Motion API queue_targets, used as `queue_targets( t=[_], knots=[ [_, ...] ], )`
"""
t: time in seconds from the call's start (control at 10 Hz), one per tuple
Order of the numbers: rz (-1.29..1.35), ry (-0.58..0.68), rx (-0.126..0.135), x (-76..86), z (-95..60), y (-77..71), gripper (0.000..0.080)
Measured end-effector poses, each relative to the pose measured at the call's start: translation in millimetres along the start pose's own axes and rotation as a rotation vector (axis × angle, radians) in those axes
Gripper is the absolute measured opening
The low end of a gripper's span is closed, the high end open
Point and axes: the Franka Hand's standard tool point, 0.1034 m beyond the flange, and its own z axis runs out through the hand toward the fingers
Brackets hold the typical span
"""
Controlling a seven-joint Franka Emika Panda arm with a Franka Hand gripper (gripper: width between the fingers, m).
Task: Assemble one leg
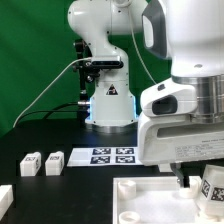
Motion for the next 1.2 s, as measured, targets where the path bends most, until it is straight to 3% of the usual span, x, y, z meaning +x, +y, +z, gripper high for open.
queue_targets(
  t=[0.2,0.4,0.5,0.6,1.0,1.1,1.2],
  knots=[
    [-0.020,-0.001,0.004,-0.6,0.2,-2.7,0.0649],
    [0.022,-0.001,0.004,-0.7,0.4,-3.0,0.0400],
    [0.120,-0.003,0.001,-1.0,0.8,-0.4,0.0400],
    [0.202,-0.004,0.002,-0.7,1.0,1.2,0.0306],
    [0.594,-0.011,0.016,-1.2,1.5,-1.0,0.0303],
    [0.685,-0.014,0.033,0.0,1.6,0.3,0.0303],
    [0.820,-0.014,0.097,5.6,1.2,6.8,0.0303]
  ],
)
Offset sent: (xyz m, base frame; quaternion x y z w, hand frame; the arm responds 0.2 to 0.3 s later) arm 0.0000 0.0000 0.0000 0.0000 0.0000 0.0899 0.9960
